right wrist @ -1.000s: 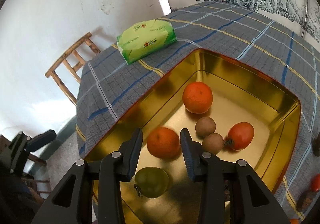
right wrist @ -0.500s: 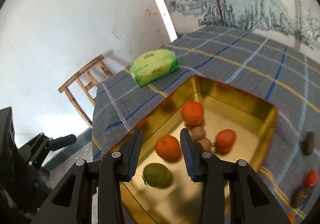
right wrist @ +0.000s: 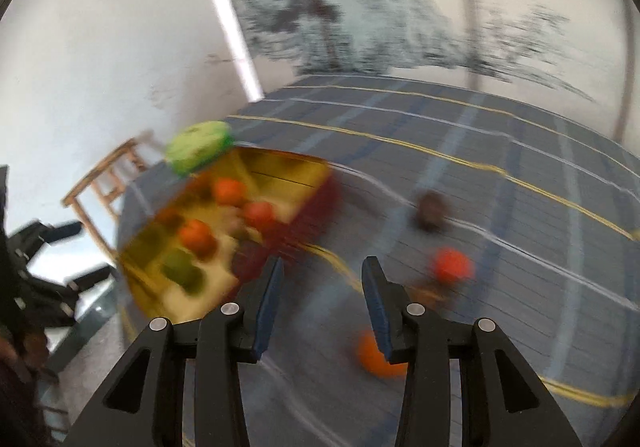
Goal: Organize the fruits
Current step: 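Move left tool to mandarin on cloth while right tool withdraws from tin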
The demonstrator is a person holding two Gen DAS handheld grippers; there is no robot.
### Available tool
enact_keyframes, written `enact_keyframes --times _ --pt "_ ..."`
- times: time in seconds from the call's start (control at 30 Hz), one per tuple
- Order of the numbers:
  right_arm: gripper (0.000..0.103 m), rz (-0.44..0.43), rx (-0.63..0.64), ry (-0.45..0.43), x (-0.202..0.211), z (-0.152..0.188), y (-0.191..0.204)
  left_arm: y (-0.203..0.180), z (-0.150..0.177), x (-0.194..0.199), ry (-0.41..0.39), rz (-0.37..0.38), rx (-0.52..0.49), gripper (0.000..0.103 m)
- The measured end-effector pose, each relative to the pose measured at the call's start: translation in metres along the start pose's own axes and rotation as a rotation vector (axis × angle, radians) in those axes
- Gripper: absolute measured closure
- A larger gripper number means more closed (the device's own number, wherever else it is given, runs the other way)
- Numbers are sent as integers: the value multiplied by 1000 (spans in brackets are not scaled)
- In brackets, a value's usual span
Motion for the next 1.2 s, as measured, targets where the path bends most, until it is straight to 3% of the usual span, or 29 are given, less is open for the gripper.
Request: enact_keyframes --times 0.2,0.37,0.5,0.7,0.87,1.2 --pt "61 247 -41 5 27 35 -82 -27 -13 5 1 72 -48 11" --pt "61 337 -85 -3 45 50 -128 -65 -28 14 -22 144 -125 11" --pt "61 334 -153 -12 51 58 -156 -93 -42 16 -26 238 -151 11" --pt "61 273 -199 -41 54 64 -167 -135 -70 5 2 362 -144 12" --pt "61 231 -215 -58 57 68 -166 -171 -86 -11 10 394 -173 12" --pt "57 172 -236 -72 59 69 -169 -214 -92 -54 79 411 -214 23"
Point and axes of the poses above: each gripper's, at about its wrist camera, not at the fingertips, and x roughly against the way its jaws point, y to its left, z to its underside, the point moved 1 cm from there along -x, roughly the way its jaws point, and after that the axes turned 4 degrees about -x, right-handed, at the moved point
